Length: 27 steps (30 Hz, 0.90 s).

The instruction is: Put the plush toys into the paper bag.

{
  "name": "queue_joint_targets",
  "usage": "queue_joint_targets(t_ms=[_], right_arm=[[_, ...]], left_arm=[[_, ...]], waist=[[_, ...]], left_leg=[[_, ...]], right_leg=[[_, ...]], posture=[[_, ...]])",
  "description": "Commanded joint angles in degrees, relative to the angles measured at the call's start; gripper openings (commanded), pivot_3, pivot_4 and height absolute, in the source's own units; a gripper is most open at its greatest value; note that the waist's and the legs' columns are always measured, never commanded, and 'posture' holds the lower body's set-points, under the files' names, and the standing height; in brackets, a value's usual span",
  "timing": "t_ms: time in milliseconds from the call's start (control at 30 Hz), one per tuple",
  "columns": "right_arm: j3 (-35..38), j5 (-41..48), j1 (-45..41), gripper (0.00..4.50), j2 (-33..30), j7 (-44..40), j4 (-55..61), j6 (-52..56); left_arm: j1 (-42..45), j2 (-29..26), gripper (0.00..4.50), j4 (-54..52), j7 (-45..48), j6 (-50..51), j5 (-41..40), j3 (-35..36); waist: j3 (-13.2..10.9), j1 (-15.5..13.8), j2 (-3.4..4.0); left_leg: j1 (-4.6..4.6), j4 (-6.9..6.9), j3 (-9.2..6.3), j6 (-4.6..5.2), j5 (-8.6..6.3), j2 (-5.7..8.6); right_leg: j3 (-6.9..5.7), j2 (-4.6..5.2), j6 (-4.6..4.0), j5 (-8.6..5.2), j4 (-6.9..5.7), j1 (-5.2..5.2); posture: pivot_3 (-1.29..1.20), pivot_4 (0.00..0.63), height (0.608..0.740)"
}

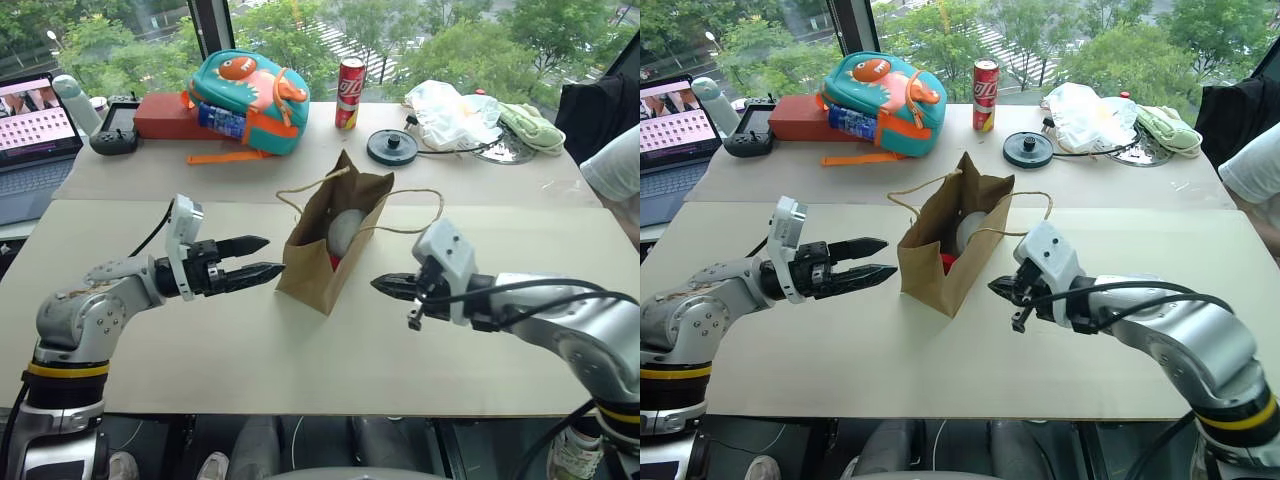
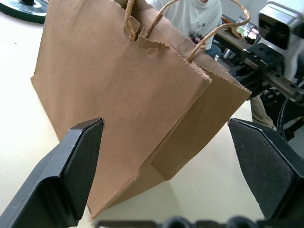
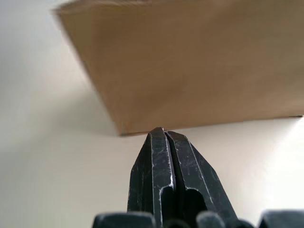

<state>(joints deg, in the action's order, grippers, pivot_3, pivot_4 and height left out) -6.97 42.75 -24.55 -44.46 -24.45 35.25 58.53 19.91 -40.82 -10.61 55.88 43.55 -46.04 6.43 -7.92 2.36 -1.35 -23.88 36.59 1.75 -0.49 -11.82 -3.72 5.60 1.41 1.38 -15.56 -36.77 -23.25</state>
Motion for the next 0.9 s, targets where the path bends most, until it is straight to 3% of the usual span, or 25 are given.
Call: queue_joint_targets(t_ms=[33,333,900], right_arm=[[-1.69,-4.28,-6.45,0.02,5.08,3.19,-2.16,-1.0],[-5.21,-8.0,-12.86,0.02,14.23,5.13,-4.33,1.69],[-6.45,-12.09,-13.54,0.02,18.36,3.2,-6.1,1.94]], left_arm=[[0.1,-0.28,4.5,-3.0,0.88,-5.41,5.62,-3.27],[-1.21,2.41,4.5,-7.16,-1.17,-4.87,5.49,-3.86],[-1.92,7.44,4.5,-5.25,-8.28,-12.61,16.87,-7.43]], waist=[[-0.01,-0.02,0.01],[0.0,-0.42,0.01],[0.0,-0.28,0.02]], left_leg=[[-0.01,-0.01,0.01,0.0,0.0,0.02],[-0.2,-0.09,-0.02,0.0,0.0,0.01],[-0.15,-0.06,-0.02,0.0,0.0,0.0]], right_leg=[[0.03,0.0,0.0,0.0,-0.02,-0.01],[-0.03,0.01,-0.02,-0.01,-0.02,-0.16],[-0.03,0.0,-0.03,-0.01,-0.14,-0.15]], posture=[[0.0,0.15,0.733],[0.0,0.15,0.733],[0.0,0.15,0.733]])
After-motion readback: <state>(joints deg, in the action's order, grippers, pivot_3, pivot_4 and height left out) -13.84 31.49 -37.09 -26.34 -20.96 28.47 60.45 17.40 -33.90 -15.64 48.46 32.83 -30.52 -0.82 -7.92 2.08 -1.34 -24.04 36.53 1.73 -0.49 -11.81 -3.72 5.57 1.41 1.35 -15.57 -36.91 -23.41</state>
